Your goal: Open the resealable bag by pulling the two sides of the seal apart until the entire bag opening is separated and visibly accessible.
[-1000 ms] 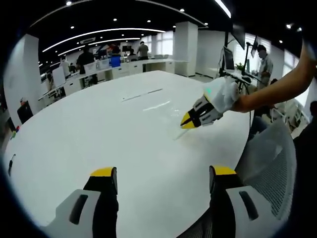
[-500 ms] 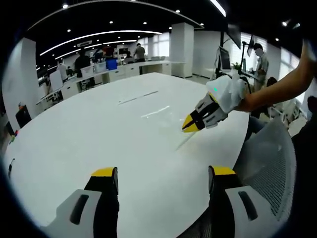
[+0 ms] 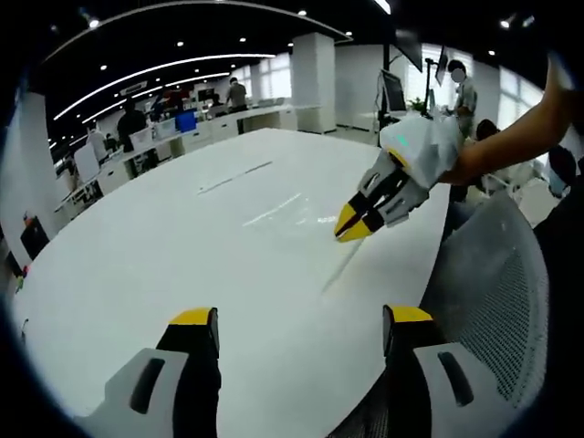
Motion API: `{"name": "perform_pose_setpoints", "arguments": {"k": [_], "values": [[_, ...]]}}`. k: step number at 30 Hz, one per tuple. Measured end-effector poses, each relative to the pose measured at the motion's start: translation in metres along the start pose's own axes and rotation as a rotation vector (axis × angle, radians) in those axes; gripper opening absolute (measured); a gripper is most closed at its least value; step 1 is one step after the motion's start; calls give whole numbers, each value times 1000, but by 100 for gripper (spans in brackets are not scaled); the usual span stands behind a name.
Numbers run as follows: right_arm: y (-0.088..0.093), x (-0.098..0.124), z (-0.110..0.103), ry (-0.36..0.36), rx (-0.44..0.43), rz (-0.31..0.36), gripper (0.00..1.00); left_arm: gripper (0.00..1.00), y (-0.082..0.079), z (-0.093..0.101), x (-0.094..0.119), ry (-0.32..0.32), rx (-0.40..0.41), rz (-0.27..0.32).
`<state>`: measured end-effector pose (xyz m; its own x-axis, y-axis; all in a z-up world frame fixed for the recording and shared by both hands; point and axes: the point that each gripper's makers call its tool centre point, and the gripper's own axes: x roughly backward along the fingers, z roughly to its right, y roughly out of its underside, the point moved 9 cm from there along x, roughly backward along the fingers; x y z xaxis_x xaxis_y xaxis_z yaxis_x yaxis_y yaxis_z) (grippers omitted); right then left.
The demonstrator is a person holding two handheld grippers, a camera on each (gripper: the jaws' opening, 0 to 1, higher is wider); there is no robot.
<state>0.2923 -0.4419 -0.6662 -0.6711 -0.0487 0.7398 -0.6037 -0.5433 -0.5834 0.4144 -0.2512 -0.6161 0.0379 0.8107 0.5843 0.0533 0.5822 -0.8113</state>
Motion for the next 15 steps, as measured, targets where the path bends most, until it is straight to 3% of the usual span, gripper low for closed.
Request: {"name": "perform_pose_setpoints", "arguments": {"k": [15], "values": [[-12, 16, -26, -56, 9, 33, 0, 68, -7, 15, -24, 104, -198, -46]]}}
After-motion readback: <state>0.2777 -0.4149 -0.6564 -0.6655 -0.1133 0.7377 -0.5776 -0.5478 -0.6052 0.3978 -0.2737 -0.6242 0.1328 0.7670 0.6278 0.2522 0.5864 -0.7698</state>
